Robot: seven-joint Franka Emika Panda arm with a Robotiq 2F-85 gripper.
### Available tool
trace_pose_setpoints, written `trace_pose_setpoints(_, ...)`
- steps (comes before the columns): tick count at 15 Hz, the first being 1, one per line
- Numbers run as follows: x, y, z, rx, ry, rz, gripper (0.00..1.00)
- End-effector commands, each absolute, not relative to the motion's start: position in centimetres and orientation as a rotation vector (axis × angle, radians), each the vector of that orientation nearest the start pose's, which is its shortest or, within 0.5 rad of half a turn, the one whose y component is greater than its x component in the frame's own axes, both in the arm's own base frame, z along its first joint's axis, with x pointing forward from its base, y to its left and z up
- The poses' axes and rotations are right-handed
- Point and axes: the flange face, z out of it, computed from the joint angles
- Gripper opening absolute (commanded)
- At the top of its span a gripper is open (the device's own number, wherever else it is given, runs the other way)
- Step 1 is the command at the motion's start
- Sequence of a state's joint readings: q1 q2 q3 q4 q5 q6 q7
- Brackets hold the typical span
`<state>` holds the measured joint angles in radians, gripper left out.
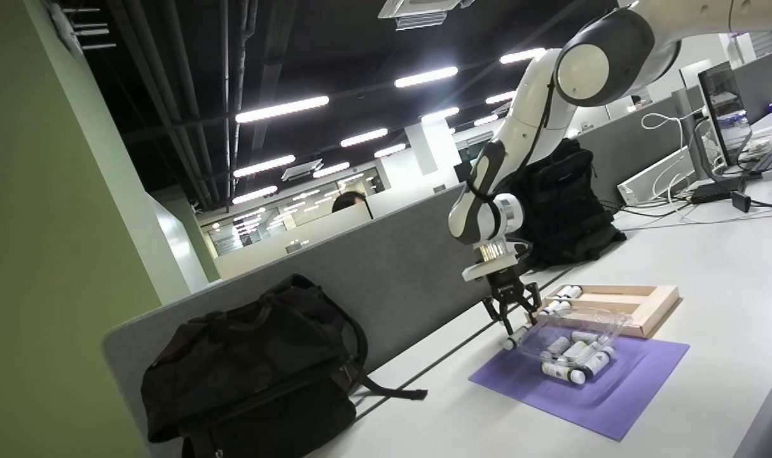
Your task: Pick up the small bottle from the table and put it in the bottom compartment of the wooden tray.
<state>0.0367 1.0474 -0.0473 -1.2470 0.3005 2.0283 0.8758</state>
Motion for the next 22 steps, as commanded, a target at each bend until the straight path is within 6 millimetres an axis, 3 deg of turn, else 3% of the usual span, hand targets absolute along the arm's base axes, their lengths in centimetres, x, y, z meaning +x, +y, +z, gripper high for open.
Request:
trace_pose_setpoints(1,72.1,1.7,10.0,-2.573,1.523,0.461,0.79)
trace_pose_setpoints(2,72.1,1.8,9.8,-2.568,1.521,0.459,0.88)
trace_pose_setpoints(3,72.0,1.9,9.6,-2.570,1.515,0.458,0.88)
trace_pose_setpoints(4,72.0,1.9,9.4,-2.570,1.513,0.455,0.42)
trace_pose_setpoints(6,72.0,2.1,9.1,-2.563,1.514,0.456,0.46)
trace_pose_setpoints(11,72.0,2.5,9.7,-2.568,1.497,0.445,0.16)
trace_pose_setpoints(13,72.0,2.0,10.7,-2.574,1.488,0.431,0.12)
trace_pose_setpoints(16,71.7,-0.3,12.7,-2.538,1.484,0.470,0.12)
trace_pose_setpoints(22,69.8,-10.2,16.9,-2.329,1.558,0.456,0.12)
